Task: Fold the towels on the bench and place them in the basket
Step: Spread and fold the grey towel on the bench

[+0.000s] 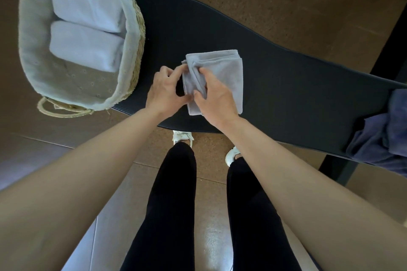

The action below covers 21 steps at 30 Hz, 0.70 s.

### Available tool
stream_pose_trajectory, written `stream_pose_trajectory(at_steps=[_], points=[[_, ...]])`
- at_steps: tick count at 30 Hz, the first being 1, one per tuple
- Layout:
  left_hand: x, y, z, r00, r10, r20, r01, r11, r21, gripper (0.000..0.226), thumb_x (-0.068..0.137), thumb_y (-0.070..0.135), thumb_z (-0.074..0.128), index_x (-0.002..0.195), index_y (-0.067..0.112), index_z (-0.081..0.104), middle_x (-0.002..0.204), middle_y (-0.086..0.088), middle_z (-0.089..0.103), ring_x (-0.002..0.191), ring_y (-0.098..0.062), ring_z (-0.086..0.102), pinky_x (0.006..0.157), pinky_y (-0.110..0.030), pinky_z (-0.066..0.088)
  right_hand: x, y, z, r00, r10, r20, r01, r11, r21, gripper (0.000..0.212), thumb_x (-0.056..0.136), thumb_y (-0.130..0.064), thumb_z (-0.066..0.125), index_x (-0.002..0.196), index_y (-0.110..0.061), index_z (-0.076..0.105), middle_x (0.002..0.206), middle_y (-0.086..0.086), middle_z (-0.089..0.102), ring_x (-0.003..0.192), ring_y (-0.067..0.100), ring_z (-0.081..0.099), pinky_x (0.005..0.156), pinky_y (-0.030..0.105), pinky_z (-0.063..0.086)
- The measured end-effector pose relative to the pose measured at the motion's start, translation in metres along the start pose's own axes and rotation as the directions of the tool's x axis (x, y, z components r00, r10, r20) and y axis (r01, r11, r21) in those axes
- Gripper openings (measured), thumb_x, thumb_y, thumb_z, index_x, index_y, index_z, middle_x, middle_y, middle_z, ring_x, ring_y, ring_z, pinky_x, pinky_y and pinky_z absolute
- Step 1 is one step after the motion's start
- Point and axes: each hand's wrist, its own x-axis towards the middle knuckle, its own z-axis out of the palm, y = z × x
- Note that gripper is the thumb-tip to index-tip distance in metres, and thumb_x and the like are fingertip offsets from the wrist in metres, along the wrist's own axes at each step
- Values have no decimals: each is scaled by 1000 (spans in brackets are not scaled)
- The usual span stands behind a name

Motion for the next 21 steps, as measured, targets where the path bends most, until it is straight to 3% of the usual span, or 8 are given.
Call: stream_pose_trajectory(at_steps=[3,6,9,12,14,16,19,21], points=[[5,-5,-7,997,-4,82,16,990,-142,65,87,22,74,145,36,49,116,3,45,114,-17,48,89,-41,52,4,-2,13,995,24,97,-22,999,-25,67,97,-26,66,155,-23,33,108,-5,63,99,17,66,89,41,57],[6,-4,-17,993,-107,-41,90,949,-303,49,86,0,60,127,27,63,116,2,53,102,-12,56,94,-37,53,0,3,14,994,42,101,-42,999,-2,65,97,-23,65,155,-25,37,97,-9,61,92,10,63,88,38,58],[5,6,-22,959,-70,-273,-4,965,-262,29,85,8,59,110,20,65,111,0,56,99,-16,56,89,-37,52,-11,15,0,978,52,-201,-66,996,-63,48,96,-16,64,142,-21,53,110,-5,57,92,13,59,85,40,57],[9,22,-19,938,133,-321,-162,985,-65,28,85,25,67,113,20,68,119,-4,57,111,-25,52,91,-32,46,-24,38,-15,868,221,-444,-257,966,-21,52,89,-23,70,137,-19,51,120,0,49,105,19,55,87,40,56],[16,35,-16,948,227,-223,-223,974,46,40,83,33,73,122,25,66,138,-6,52,128,-30,44,103,-40,42,-29,52,-19,845,381,-375,-390,919,56,63,88,-35,74,142,-18,46,126,0,48,114,19,52,94,39,53],[24,45,-13,958,275,-80,-265,957,117,46,82,36,77,125,30,63,154,-7,40,142,-33,33,111,-51,34,-30,60,-21,851,472,-231,-455,881,126,67,86,-41,76,141,-19,45,122,-1,52,112,18,55,95,38,53],[32,49,-9,938,340,70,-347,923,164,33,83,31,77,113,31,63,161,-8,32,145,-37,27,110,-59,33,-27,61,-25,871,479,-106,-453,869,199,50,87,-36,78,125,-20,51,109,-3,62,97,12,62,85,31,56],[31,45,-7,932,356,71,-363,915,175,27,83,33,76,107,31,63,163,-8,30,144,-39,27,109,-60,33,-22,61,-28,892,448,-66,-429,883,188,37,89,-29,76,116,-19,53,105,-5,63,95,11,64,77,24,53]])
